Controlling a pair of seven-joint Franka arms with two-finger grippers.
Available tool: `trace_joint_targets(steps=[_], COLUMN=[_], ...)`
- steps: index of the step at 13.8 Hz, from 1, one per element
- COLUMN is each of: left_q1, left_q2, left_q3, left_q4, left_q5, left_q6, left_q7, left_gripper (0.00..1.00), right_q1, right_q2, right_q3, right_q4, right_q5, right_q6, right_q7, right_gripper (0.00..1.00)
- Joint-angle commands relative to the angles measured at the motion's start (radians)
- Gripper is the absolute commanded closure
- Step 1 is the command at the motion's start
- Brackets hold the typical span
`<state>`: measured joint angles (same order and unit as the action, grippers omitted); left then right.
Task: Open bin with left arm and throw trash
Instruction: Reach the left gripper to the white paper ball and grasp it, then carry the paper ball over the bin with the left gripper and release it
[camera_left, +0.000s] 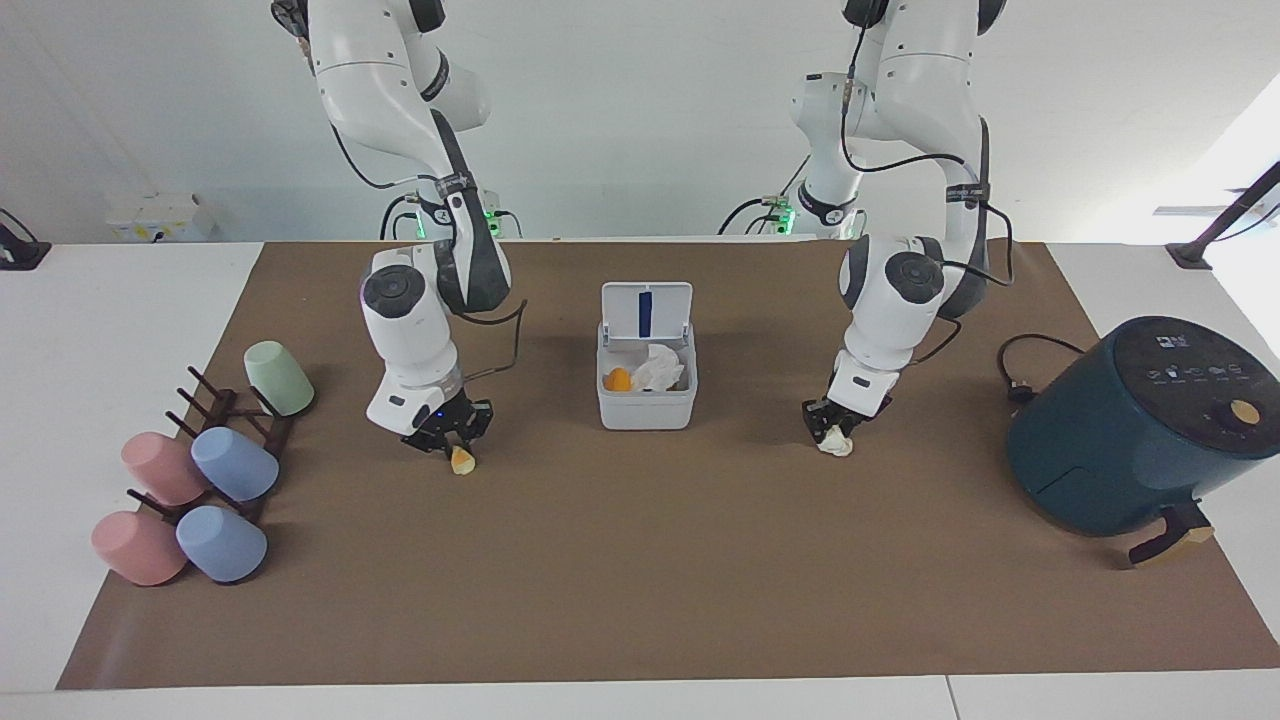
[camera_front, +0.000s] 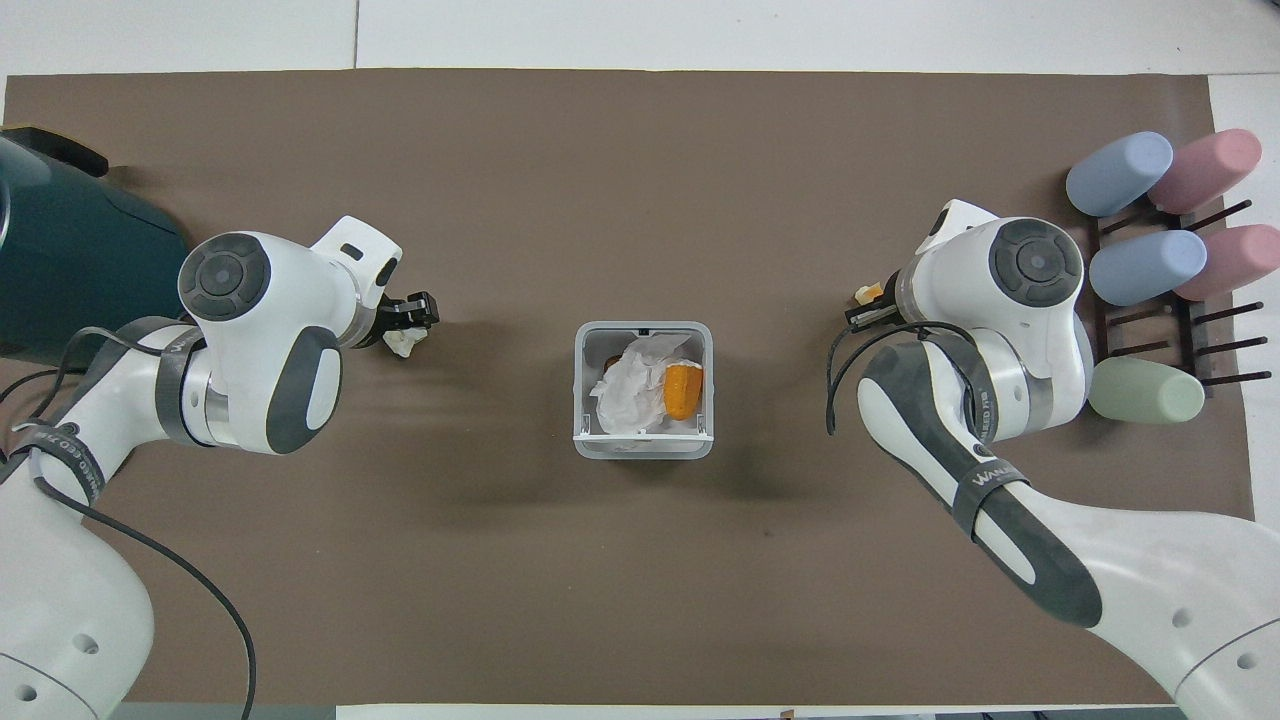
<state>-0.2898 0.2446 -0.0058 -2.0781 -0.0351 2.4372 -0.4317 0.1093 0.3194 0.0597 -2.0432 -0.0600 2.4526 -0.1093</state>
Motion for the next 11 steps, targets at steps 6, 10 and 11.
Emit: trace_joint_targets(steps=[6, 10, 11], left_q1=[-0.107, -0.253, -0.287], left_q2=[-0.186, -0.186, -0.183], left_q3=[-0.013, -0.017, -0.019], left_q4=[0.154, 0.171, 0.17], left_q5=[0.001, -0.106, -0.111], left_q6=[-0.318, -0.255, -0.248], left_q7=[-0.151, -0.185, -0.193], left_gripper=[1.0, 1.0, 1.0], right_q1=[-0.005, -0.003, -0.003], right_q2=[-0.059, -0.068, -0.072], right_q3=[0.012, 0.012, 0.012], right_q4=[0.119, 0.238, 0.248], right_q5=[-0.003, 0.092, 0.094], right_q6=[-0.249, -0.421, -0.444], right_q7=[-0.021, -0.016, -0.016], right_gripper=[0.74, 0.88, 0.99])
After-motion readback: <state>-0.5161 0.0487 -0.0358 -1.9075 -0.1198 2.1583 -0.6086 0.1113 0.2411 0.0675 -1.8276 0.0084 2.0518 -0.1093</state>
